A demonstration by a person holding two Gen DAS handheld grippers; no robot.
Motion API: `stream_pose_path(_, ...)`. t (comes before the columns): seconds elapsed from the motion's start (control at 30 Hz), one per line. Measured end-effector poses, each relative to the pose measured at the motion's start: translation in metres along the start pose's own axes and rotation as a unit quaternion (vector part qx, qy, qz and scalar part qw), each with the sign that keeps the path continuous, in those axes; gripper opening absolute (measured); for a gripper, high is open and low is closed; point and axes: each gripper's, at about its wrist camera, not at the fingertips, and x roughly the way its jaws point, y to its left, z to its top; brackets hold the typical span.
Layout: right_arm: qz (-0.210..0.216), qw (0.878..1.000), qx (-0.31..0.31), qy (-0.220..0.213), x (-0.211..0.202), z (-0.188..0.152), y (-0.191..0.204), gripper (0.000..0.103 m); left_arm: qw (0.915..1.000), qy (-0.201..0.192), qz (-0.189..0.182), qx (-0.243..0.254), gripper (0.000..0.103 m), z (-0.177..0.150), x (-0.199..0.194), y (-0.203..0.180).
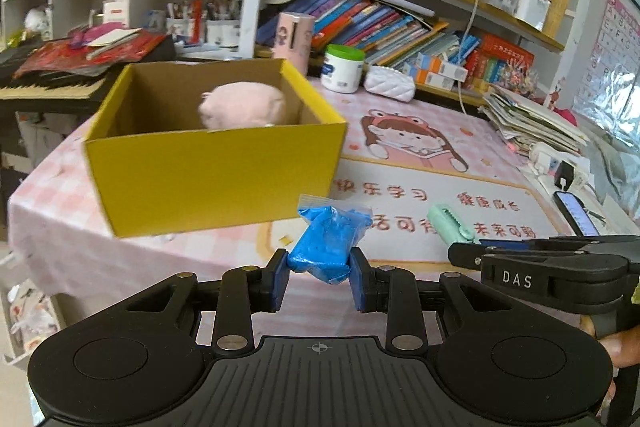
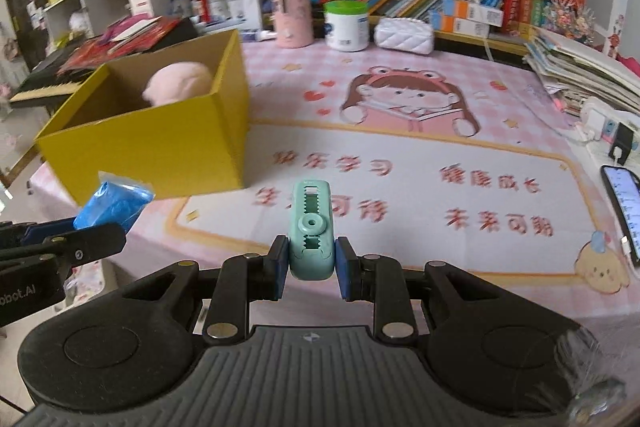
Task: Organize objects
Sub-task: 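Lift the blue bag and mint-green toy and carry both over the yellow box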
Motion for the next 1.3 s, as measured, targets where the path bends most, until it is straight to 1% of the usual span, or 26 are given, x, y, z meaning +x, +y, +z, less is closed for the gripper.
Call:
stream_pose_path(0.23, 0.033, 0.999, -0.024, 0.003, -0.011, -0.012, 0.035, 0.023, 0.9993, -0.011, 0.024, -0.027, 0.030, -0.012, -0.029, 0.024)
stream_pose_path(0.47, 0.053, 0.998, -0.044, 0.002, -0.020, -0.019, 0.060, 0.023, 0.9987, -0.021, 0.031, -0.035, 0.030, -0.020, -0.047, 0.036)
stream_pose_path(0.7, 0.064, 0.996, -0.055, -0.007, -0.028, -0.019, 0.069, 0.023, 0.9983, -0.031, 0.033, -0.037, 0.030, -0.020, -0.054, 0.041)
stream_pose_path(1.0, 0.059, 0.997, -0.053, -0.012, -0.032, -0.020, 0.072, 0.023, 0.9987, -0.033, 0.024, -0.031, 0.030, -0.020, -0.055, 0.043)
stream_pose_path(1.3, 0.062, 0.996, -0.062, -0.012, -0.027, -0.014, 0.077, 0.023, 0.9981, -0.039, 0.028, -0.039, 0.030, -0.013, -0.051, 0.049)
